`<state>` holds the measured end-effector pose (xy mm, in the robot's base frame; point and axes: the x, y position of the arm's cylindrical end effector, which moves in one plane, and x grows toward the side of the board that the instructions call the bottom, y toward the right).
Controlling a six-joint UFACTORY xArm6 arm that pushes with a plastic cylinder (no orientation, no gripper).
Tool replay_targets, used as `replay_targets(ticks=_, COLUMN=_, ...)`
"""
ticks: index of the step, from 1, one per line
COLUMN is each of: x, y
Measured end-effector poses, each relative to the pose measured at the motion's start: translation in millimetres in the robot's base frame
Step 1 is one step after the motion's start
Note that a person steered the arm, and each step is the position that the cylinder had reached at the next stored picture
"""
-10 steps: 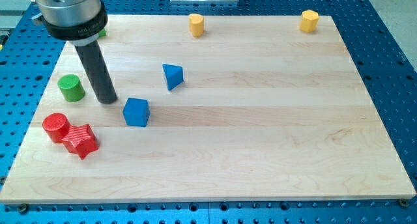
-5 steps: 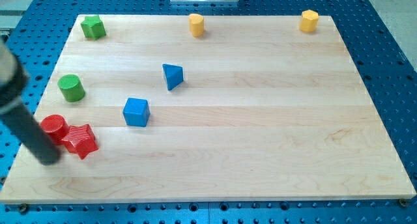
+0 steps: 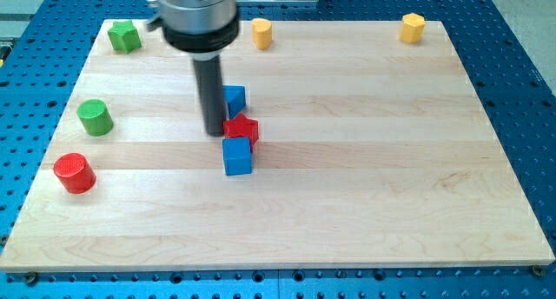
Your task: Keep green circle and red star on either corner of triangle
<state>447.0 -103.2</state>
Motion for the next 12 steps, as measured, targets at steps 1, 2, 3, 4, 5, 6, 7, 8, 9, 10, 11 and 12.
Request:
replay_targets(ticks=1, x=35.2, y=31.9)
replay_targets(ticks=2, x=-19.0, y=135.5)
replay_targets(ticks=3, x=-23.1, y=123.3)
replay_targets(ticks=4, x=-67.9, y=92.7)
replay_targets(ticks=5, x=-98.4, y=80.7)
replay_targets(ticks=6, x=-159.8, y=66.0)
replay_targets(ticks=7, x=-149.9, y=140.0)
replay_targets(ticks=8, x=-78.0, y=218.5)
replay_targets(ticks=9, x=-123.3, y=167.0)
replay_targets(ticks=10, x=-92.1, y=116.1)
replay_targets(ticks=11, x=-55.9, y=225.3)
replay_targets(ticks=12, x=-36.9, y=298.2)
